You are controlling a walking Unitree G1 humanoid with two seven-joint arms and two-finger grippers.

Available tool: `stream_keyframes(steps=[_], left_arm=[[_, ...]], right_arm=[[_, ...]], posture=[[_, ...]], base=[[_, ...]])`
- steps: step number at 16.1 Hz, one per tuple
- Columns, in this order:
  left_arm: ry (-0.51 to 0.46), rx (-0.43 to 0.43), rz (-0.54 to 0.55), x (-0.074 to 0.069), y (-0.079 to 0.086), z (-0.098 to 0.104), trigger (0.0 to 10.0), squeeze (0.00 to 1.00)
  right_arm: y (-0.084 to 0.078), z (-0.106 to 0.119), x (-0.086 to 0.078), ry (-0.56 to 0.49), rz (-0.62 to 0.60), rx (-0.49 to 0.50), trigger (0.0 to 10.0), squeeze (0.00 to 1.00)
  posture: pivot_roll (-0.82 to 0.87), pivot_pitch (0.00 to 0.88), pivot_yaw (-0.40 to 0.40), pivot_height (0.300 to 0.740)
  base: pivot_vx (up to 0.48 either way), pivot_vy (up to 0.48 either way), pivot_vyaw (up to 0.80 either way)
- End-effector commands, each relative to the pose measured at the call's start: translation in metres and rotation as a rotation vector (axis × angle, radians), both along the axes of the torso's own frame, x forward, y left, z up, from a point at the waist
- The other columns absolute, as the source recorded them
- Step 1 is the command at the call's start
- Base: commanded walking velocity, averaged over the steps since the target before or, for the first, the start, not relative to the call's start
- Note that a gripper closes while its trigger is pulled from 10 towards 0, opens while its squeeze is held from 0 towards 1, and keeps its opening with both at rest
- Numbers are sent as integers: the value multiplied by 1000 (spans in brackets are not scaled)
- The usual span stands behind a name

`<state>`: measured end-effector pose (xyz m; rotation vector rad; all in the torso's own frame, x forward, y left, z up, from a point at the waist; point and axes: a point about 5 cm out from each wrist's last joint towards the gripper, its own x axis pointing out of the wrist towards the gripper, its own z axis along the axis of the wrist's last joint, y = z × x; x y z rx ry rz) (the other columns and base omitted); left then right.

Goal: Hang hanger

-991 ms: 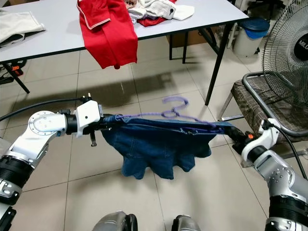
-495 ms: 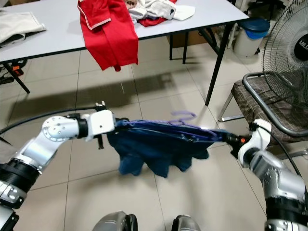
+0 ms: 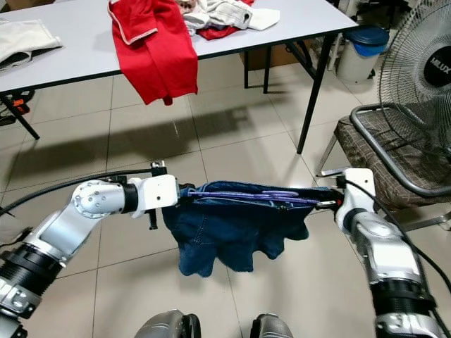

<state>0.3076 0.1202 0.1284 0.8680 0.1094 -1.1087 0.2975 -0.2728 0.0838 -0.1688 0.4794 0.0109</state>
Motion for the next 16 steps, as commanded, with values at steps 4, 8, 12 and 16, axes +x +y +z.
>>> stream_keyframes(steps=[4,8,12,16], left_arm=[[40,26,20,-5,-6,-8,0,0],[81,76,143,4,14,-19,0,0],[98,114,413,29,59,-14,0,0],[54,145,449,39,65,-9,0,0]], right_arm=[[17,26,18,-247,-58,86,0,0],[21,33,14,-287,15,394,0,0],[-16,16,-8,-179,-77,361,0,0],[-20,13,-14,-176,-133,437,0,0]], posture=[[9,110,102,740],[11,109,101,740],[7,112,102,740],[5,110,104,740]], base=[[0,0,0],[0,0,0],[0,0,0],[0,0,0]])
